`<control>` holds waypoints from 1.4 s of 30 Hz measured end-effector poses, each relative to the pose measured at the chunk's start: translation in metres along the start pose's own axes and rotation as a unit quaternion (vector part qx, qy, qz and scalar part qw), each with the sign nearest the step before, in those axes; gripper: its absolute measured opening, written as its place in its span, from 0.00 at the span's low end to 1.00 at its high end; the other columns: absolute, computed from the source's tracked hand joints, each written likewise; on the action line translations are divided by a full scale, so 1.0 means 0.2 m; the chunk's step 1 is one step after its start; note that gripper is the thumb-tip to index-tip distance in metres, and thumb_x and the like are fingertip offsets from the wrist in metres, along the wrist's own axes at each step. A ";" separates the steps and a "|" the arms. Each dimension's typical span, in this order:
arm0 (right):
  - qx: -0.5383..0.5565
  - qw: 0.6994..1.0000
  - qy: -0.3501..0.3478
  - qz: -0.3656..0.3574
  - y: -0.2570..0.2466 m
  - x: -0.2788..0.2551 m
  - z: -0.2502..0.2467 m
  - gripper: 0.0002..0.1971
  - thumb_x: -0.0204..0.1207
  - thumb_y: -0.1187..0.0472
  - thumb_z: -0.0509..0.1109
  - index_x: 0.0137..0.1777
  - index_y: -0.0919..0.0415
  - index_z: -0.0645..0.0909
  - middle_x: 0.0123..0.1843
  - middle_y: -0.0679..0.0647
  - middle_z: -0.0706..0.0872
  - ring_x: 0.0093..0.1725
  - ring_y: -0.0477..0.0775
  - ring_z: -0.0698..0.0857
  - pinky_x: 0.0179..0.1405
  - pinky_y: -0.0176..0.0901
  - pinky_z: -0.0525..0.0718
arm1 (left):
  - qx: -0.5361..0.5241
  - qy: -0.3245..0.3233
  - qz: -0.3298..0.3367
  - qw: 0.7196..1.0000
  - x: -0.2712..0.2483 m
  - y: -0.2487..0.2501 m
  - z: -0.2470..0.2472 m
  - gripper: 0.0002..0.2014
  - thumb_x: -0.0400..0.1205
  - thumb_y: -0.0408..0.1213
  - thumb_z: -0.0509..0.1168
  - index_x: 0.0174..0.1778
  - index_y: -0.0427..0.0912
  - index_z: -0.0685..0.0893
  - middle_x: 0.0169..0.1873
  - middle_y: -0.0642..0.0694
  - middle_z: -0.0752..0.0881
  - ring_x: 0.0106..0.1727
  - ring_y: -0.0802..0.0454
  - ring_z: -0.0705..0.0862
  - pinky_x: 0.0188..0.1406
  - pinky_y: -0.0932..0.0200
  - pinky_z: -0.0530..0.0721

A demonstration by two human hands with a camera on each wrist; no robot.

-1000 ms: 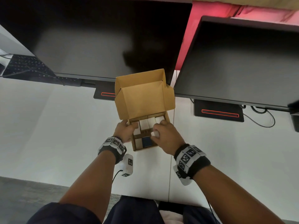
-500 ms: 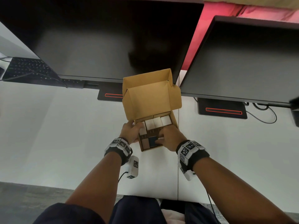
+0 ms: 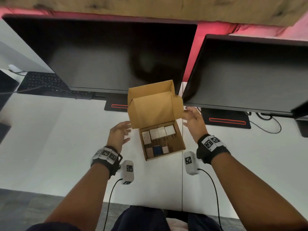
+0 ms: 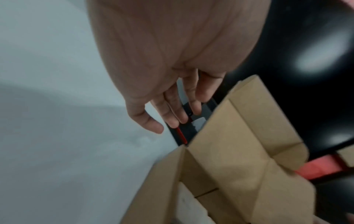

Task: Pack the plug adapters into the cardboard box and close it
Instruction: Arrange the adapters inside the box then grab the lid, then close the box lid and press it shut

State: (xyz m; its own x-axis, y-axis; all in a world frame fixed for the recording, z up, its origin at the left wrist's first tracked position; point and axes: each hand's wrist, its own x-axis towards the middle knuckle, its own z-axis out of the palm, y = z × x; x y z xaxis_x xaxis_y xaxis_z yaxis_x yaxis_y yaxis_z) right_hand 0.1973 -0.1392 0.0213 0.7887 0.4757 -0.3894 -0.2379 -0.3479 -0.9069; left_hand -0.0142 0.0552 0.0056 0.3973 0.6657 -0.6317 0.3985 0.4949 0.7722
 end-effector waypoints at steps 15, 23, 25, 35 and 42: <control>-0.016 0.996 -0.085 0.023 0.07 -0.13 -0.08 0.27 0.87 0.35 0.49 0.53 0.47 0.87 0.58 0.49 0.92 0.63 0.55 0.86 0.73 0.61 0.77 | 0.056 -0.002 0.072 0.996 -0.19 -0.11 0.12 0.21 0.93 0.51 0.53 0.53 0.44 0.89 0.56 0.41 0.93 0.62 0.41 0.89 0.70 0.43 0.84; -0.022 0.996 -0.088 0.025 0.06 -0.14 -0.07 0.21 0.86 0.38 0.56 0.59 0.48 0.87 0.58 0.53 0.92 0.58 0.57 0.90 0.60 0.54 0.88 | 0.022 -0.020 0.059 0.998 -0.21 -0.07 0.15 0.17 0.94 0.49 0.60 0.63 0.42 0.89 0.60 0.41 0.94 0.64 0.41 0.91 0.69 0.43 0.89; -0.039 0.994 -0.088 0.043 0.05 -0.14 -0.07 0.24 0.86 0.37 0.57 0.51 0.55 0.86 0.51 0.54 0.92 0.54 0.56 0.89 0.55 0.50 0.87 | 0.045 -0.015 0.050 0.998 -0.18 -0.08 0.15 0.18 0.91 0.54 0.64 0.58 0.43 0.89 0.56 0.41 0.94 0.59 0.41 0.92 0.65 0.43 0.91; -0.230 0.968 -0.092 0.027 0.27 -0.14 -0.10 0.19 0.76 0.43 0.76 0.63 0.48 0.82 0.61 0.50 0.85 0.58 0.52 0.86 0.51 0.43 0.85 | 0.256 -0.014 0.052 0.965 -0.09 -0.21 0.13 0.17 0.80 0.44 0.80 0.61 0.50 0.83 0.55 0.45 0.86 0.57 0.43 0.86 0.48 0.56 0.81; -0.196 0.974 -0.085 0.080 0.30 -0.14 -0.08 0.20 0.78 0.43 0.74 0.66 0.51 0.81 0.59 0.54 0.88 0.50 0.51 0.89 0.40 0.40 0.87 | 0.184 -0.050 -0.022 0.981 -0.07 -0.24 0.13 0.25 0.83 0.40 0.79 0.74 0.49 0.79 0.53 0.44 0.90 0.63 0.39 0.90 0.55 0.39 0.95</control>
State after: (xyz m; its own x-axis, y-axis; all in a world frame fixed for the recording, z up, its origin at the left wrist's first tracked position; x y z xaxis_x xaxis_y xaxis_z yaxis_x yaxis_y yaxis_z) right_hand 0.1692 -0.1862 -0.0201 0.6465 0.5055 -0.5714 -0.0886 -0.6942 -0.7143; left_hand -0.0180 0.0081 -0.0236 0.4452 0.5810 -0.6814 0.6809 0.2745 0.6790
